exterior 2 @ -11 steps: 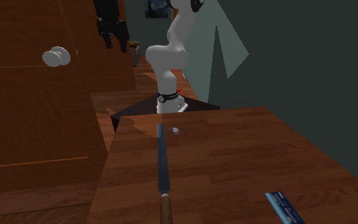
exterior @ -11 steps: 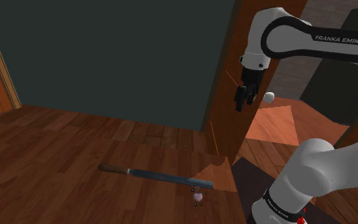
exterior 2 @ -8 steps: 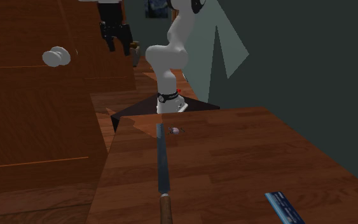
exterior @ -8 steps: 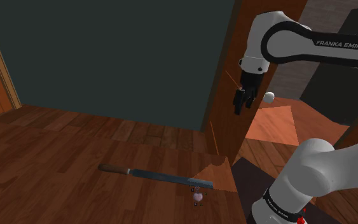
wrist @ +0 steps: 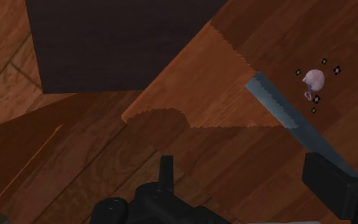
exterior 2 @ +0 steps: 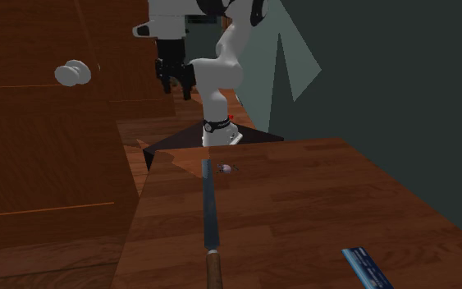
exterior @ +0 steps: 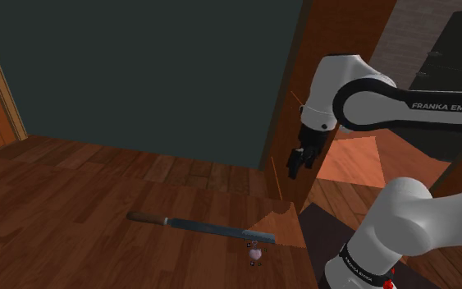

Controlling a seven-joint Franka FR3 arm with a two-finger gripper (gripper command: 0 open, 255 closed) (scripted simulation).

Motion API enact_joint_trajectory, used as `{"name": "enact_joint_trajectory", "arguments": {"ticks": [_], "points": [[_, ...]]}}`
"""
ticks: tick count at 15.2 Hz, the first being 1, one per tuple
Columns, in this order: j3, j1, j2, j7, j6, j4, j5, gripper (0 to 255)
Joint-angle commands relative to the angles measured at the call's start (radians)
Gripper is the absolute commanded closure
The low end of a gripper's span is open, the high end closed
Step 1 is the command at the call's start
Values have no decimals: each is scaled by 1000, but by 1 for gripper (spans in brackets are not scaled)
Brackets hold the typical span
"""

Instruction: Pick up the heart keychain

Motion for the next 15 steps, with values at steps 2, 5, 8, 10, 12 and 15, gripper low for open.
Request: {"name": "enact_joint_trajectory", "arguments": {"ticks": [2,5,8,10,12,15], "points": [[60,40,-16,61,88,-76,61,0],[129,88,-10,125,191,-146,128,0],[206,140,28,192,310,-200,198,0],[262,172,73,237,400,-226,246,0],[321,200,136,282,499,-244,291,0],[415,225,262,352,661,-251,347,0]]}}
